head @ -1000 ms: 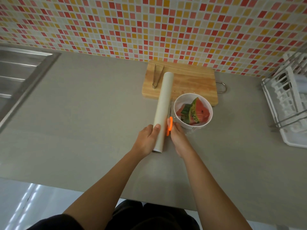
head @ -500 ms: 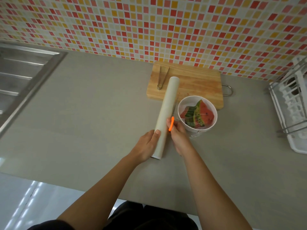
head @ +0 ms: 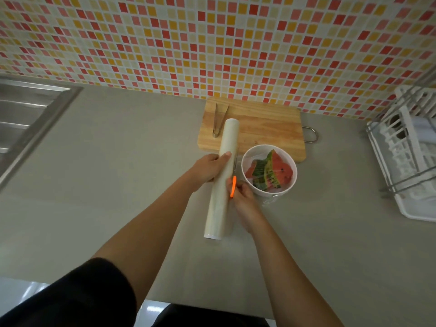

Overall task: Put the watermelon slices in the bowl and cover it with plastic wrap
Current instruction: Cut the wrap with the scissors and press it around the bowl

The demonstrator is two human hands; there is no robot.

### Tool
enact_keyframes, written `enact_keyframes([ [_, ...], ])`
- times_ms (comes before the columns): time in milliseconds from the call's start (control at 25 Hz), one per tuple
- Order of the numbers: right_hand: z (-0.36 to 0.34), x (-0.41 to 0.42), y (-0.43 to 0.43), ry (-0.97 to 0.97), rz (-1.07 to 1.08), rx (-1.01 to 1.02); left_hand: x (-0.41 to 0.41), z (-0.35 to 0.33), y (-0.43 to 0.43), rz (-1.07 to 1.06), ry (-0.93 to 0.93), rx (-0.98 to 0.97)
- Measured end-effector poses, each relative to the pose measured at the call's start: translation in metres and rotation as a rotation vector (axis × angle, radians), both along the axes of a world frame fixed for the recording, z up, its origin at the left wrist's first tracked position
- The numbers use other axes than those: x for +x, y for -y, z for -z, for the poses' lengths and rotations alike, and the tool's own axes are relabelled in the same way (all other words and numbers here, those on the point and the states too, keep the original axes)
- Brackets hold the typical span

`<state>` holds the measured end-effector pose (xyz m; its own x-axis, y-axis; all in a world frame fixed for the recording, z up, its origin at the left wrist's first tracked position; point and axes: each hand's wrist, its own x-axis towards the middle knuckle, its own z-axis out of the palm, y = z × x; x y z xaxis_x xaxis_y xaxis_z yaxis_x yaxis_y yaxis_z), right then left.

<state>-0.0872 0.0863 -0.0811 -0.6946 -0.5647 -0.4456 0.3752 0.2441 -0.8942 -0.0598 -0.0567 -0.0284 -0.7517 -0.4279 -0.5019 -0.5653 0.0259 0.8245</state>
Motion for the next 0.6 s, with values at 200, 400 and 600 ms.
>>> enact_keyframes([
  [200, -0.009, 0.009, -0.001, 0.022, 0.086, -0.031, -0.007, 0.006, 0.011, -0.099, -0.025, 0.039],
  [400, -0.002, 0.036, -0.02, 0.103, 0.15, 0.034, -0.005, 0.007, 0.018, -0.144, -0.022, 0.098],
  [600, -0.013, 0.029, -0.005, 0.111, 0.086, 0.024, -0.005, 0.007, 0.019, -0.153, -0.015, 0.111],
])
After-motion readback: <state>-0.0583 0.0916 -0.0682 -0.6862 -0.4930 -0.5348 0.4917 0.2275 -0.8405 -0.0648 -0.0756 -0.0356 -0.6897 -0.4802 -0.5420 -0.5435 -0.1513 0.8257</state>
